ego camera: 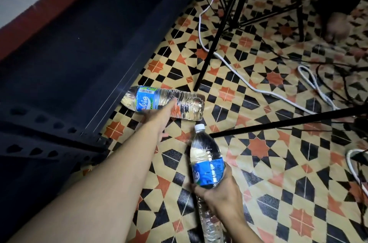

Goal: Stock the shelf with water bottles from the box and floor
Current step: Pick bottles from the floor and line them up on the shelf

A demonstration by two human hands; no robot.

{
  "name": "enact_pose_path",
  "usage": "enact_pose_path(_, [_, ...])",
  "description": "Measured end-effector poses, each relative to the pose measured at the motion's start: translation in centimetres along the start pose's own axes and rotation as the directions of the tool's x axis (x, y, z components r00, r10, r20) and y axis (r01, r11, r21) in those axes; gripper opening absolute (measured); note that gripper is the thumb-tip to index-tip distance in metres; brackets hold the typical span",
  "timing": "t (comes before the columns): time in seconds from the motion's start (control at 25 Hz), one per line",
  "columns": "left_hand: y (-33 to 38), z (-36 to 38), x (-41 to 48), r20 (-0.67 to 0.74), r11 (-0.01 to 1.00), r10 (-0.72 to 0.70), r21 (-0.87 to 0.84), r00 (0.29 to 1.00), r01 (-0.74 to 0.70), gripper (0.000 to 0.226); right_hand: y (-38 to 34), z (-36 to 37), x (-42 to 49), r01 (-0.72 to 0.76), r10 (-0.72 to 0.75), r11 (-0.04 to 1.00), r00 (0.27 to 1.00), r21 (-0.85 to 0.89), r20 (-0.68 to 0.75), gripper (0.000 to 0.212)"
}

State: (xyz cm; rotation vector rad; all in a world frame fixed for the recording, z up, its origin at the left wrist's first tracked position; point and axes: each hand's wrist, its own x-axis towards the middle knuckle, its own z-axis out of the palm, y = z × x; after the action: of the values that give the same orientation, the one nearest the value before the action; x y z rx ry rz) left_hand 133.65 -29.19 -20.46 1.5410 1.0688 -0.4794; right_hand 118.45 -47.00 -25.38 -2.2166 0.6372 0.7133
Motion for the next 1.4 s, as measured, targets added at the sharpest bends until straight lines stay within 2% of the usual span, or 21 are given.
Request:
enact_pose_path(0.08, [1.6,1.1,0.4,0.107,0.992,-0.08,-0.093,0.991,0.09,0.098,0.1,0.1,-0.1,0.007,-0.007,1.0,1.0,-0.013,-0.019,0.121])
enact_pose_path(0.16, [3.0,1.7,1.1,0.158,0.971,-0.122,-0.186,0.98,0.151,0.078,0.2,0.5,-0.1,0.003,-0.004,1.0,1.0,-0.022,-0.031,0.112])
enact_pose_path(0.24, [3.3,1.5,2.1,0.152,0.949,-0.09,-0.285,0.984,0.131,0.051,0.3,0.7,-0.1,0.001,-0.001,1.0,0.999,-0.019,-0.032,0.113])
enact_pose_path(0.32, [3.1,1.0,2.7,0.114,0.944,-0.073,-0.312,0.991,0.106,0.048,0.4,0.6,0.1,-0.007,0.007,1.0,0.999,-0.004,-0.037,0.113])
enact_pose_path(0.4, [2.4,0.4,3.1,0.099,0.952,-0.083,-0.287,0.992,0.108,0.054,0.3,0.4,0.1,-0.022,0.022,1.0,1.0,0.005,-0.016,0.111])
enact_pose_path(0.48, [1.9,-0.2,2.7,0.118,0.959,-0.068,-0.268,0.991,0.098,0.043,0.2,-0.2,-0.1,-0.046,0.045,0.999,0.999,0.026,0.016,0.111])
enact_pose_path(0.6, [1.1,-2.0,2.3,0.11,0.97,-0.054,-0.23,0.992,0.078,0.036,0.3,-0.9,-0.2,-0.078,0.071,0.992,0.995,0.098,0.074,0.093])
enact_pose_path(0.68, [0.4,-3.2,1.8,0.118,0.989,-0.054,-0.132,0.992,0.069,0.048,0.7,-1.3,0.1,-0.091,0.08,0.988,0.993,0.128,0.086,0.082])
enact_pose_path(0.84, [-1.1,-5.5,0.1,0.141,0.986,-0.109,0.142,0.984,0.089,0.031,0.7,-1.9,0.4,-0.085,0.069,0.986,0.991,0.14,0.114,0.074])
enact_pose_path(0.92, [-2.5,-5.9,-0.8,0.137,0.949,-0.167,0.29,0.976,0.121,0.05,0.8,-2.0,0.4,-0.085,0.066,0.986,0.99,0.145,0.126,0.072])
enact_pose_path(1.0, [-4.2,-5.3,-2.1,0.117,0.919,-0.153,0.383,0.981,0.098,0.063,0.8,-2.2,0.3,-0.067,0.05,0.987,0.992,0.143,0.119,0.07])
enact_pose_path(1.04, [-5.4,-4.8,-2.5,0.075,0.913,-0.127,0.397,0.989,0.087,0.069,0.6,-2.3,0.3,-0.061,0.044,0.988,0.992,0.142,0.118,0.07])
enact_pose_path(1.12, [-7.5,-4.0,-3.6,-0.019,0.911,-0.089,0.404,0.996,0.089,0.097,0.4,-2.4,0.2,-0.061,0.042,0.986,0.992,0.158,0.116,0.07])
enact_pose_path(1.2, [-10.1,-3.3,-4.3,-0.04,0.902,-0.075,0.423,0.996,0.085,0.117,0.3,-2.3,-0.2,-0.048,0.032,0.988,0.994,0.149,0.106,0.07])
enact_pose_path(1.28, [-12.2,-2.7,-4.6,-0.013,0.882,-0.097,0.463,0.995,0.092,0.123,0.1,-1.8,-0.6,-0.025,0.013,0.993,0.995,0.112,0.101,0.075])
enact_pose_path(1.4, [-13.5,-2.8,-4.7,0.004,0.891,-0.093,0.447,0.996,0.082,0.122,-0.2,-1.5,-0.4,-0.025,0.027,1.0,0.995,-0.017,0.101,0.096])
